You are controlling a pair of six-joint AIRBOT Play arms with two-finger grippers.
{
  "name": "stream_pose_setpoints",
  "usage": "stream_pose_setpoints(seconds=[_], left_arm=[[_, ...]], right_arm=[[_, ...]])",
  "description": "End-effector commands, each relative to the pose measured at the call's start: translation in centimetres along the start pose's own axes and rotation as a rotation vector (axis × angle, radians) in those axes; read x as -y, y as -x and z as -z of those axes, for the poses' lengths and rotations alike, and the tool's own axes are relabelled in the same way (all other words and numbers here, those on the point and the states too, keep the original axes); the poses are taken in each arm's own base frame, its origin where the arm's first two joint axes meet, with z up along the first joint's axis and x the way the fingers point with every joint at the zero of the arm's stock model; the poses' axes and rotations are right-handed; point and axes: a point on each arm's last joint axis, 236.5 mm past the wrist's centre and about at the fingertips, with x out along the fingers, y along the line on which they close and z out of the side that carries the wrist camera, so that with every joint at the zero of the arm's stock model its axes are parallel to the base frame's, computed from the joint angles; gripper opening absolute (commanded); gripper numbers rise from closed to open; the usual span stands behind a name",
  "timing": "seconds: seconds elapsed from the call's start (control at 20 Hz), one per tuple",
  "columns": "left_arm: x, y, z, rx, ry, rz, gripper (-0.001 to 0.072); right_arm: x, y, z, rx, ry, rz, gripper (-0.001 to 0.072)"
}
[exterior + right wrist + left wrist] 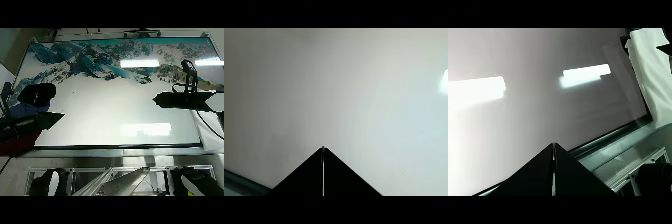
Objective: Fold the shirts.
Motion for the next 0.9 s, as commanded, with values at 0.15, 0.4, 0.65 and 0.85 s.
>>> stream_pose_setpoints(seconds=[0.15,0.4,0.65,0.85], left_arm=[[-0.1,0.0,-0.2,0.009,-0.002,-0.005,0.0023],[-2.7,2.5,-4.7,0.136,-0.025,-0.166,0.0028],[-9.6,7.0,-12.2,0.253,0.05,-0.332,0.072],[-20.0,9.1,-16.0,0.219,0.127,-0.489,0.072]], right_arm=[[0.0,0.0,0.0,-0.001,0.0,0.0,0.002],[0.0,0.0,0.0,-0.001,0.0,0.0,0.002],[0.0,0.0,0.0,-0.001,0.0,0.0,0.002],[0.0,0.0,0.0,-0.001,0.0,0.0,0.0021]])
